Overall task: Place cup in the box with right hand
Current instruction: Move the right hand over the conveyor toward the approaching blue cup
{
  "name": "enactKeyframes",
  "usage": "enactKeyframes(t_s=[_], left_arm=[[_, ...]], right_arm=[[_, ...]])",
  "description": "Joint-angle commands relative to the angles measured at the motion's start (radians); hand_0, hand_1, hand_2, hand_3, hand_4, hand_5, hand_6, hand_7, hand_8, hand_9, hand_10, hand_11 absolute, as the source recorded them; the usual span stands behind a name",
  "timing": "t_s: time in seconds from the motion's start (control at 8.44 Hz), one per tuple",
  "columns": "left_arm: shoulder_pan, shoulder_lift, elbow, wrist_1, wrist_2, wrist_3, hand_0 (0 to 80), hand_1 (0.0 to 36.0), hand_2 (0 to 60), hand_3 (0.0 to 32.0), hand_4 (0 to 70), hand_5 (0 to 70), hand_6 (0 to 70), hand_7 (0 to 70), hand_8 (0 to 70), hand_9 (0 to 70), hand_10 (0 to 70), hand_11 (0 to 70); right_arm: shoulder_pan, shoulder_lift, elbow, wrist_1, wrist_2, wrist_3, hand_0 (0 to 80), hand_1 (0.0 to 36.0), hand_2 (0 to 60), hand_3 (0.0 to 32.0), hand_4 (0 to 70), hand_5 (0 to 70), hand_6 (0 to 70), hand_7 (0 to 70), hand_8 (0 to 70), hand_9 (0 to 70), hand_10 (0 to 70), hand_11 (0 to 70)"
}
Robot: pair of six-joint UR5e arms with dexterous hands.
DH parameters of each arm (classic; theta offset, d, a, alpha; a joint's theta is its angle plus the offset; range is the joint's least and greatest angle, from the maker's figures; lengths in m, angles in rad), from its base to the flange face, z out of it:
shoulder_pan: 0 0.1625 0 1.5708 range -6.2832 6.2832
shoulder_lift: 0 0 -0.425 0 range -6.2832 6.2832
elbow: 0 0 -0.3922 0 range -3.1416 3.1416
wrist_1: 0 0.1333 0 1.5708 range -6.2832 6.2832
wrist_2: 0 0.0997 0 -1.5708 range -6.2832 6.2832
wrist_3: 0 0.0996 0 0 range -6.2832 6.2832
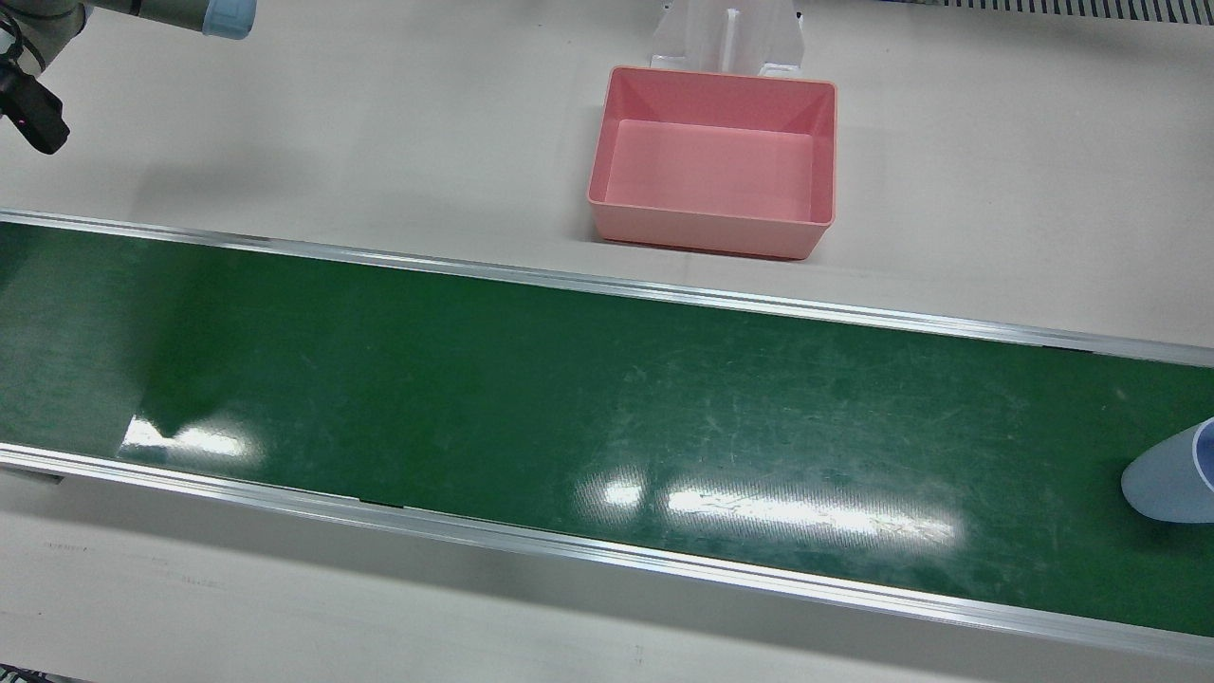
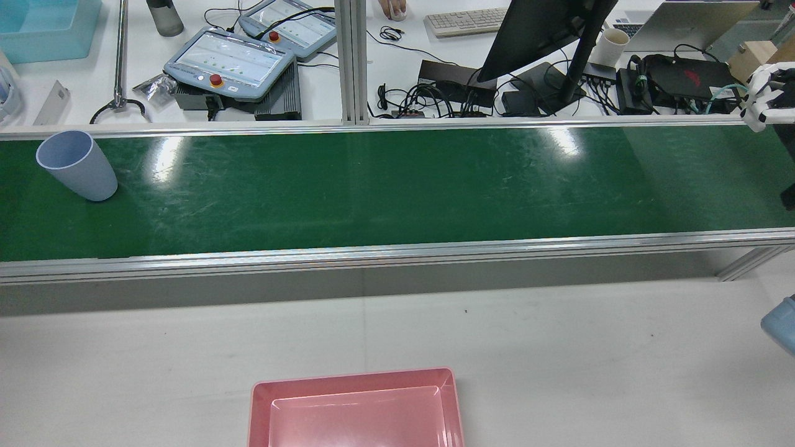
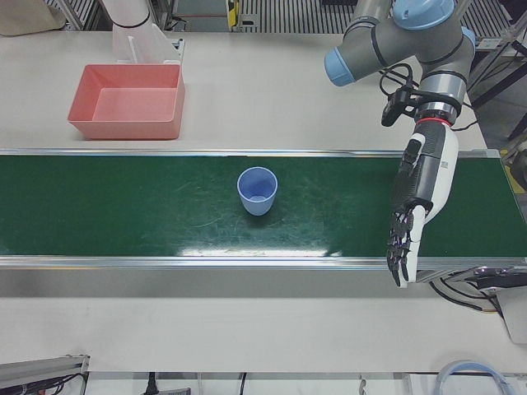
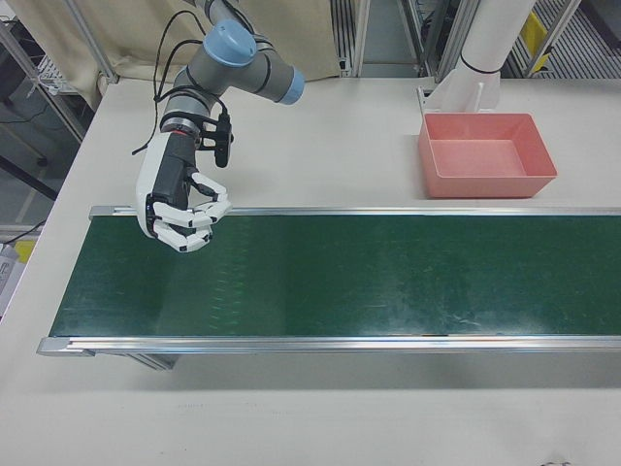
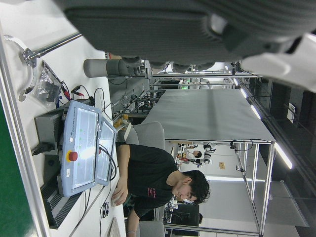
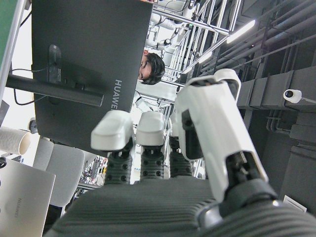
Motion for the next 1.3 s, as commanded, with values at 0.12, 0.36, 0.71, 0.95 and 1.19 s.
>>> enactKeyframes(t_s=[0.12,0.36,0.71,0.95,1.19], left_arm=[[0.000,0.000,0.000,0.000,0.000,0.000,0.0,0.0,0.0,0.0,0.0,0.0,0.0,0.0,0.0,0.0,0.0,0.0],[0.000,0.000,0.000,0.000,0.001,0.000,0.0,0.0,0.0,0.0,0.0,0.0,0.0,0.0,0.0,0.0,0.0,0.0],[0.000,0.000,0.000,0.000,0.000,0.000,0.0,0.0,0.0,0.0,0.0,0.0,0.0,0.0,0.0,0.0,0.0,0.0],[0.000,0.000,0.001,0.000,0.001,0.000,0.0,0.0,0.0,0.0,0.0,0.0,0.0,0.0,0.0,0.0,0.0,0.0],[0.000,0.000,0.000,0.000,0.000,0.000,0.0,0.0,0.0,0.0,0.0,0.0,0.0,0.0,0.0,0.0,0.0,0.0]], right_arm=[[-0.008,0.035,-0.058,0.063,0.008,0.002,79.7,36.0,60.0,0.0,67.8,36.9,63.6,70.0,70.0,70.0,70.0,70.0],[-0.011,0.037,-0.045,0.087,-0.042,-0.022,79.5,36.0,60.0,0.0,38.4,35.3,59.6,70.0,70.0,70.0,70.0,70.0],[0.001,0.024,-0.060,0.129,-0.084,-0.024,75.3,27.1,0.0,0.0,6.3,7.9,0.7,0.0,0.0,0.0,0.0,0.0],[0.000,0.024,-0.060,0.129,-0.084,-0.024,55.8,17.4,0.6,0.0,2.8,4.6,0.0,0.0,0.0,0.0,0.0,0.0],[0.001,0.021,-0.061,0.126,-0.085,-0.024,54.3,8.3,0.0,0.0,7.1,3.5,0.1,0.0,0.0,0.0,0.0,0.0]])
